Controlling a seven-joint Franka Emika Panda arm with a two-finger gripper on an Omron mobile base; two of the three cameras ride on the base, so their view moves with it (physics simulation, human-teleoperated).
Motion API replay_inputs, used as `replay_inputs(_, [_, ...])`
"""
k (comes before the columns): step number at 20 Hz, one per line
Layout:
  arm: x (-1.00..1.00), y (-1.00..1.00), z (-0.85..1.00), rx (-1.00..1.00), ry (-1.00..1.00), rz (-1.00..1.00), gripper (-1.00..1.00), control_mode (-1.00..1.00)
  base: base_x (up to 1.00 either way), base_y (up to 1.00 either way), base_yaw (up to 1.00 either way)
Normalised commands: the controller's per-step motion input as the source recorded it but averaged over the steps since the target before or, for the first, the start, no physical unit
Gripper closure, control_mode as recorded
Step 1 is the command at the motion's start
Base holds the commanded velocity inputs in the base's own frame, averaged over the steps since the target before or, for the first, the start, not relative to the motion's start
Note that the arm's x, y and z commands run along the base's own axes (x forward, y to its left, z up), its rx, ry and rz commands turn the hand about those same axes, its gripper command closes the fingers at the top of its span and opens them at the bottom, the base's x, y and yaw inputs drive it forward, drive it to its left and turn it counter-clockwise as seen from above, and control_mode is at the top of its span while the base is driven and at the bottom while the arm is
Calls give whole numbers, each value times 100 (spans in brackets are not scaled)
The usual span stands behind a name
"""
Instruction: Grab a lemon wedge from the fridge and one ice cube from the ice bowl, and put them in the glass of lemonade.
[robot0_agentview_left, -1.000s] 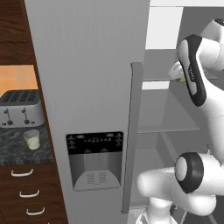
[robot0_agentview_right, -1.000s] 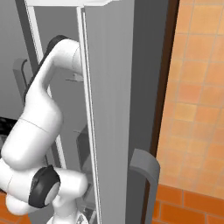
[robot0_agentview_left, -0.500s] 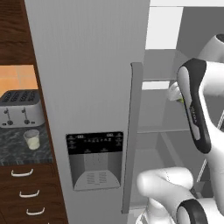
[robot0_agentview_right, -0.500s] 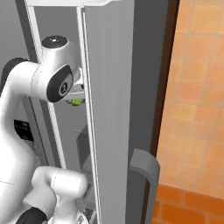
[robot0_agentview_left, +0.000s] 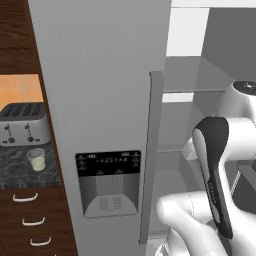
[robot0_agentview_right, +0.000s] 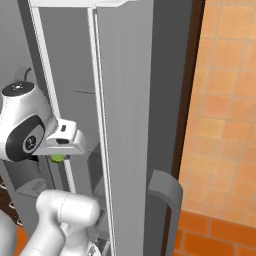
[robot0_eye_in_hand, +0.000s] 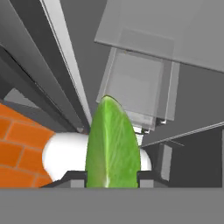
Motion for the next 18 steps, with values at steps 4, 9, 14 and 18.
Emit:
replay_inputs(4, [-71, 23, -23, 4, 0, -5, 100, -100, 0, 0, 0])
replay_inputs(9, [-35, -4, 15, 10, 3, -5, 100, -100, 0, 0, 0])
replay_inputs(14, [-2, 0, 0, 0, 0, -1, 100, -100, 0, 0, 0])
replay_inputs(18, [-6, 0, 0, 0, 0, 0, 100, 100, -58, 19, 0])
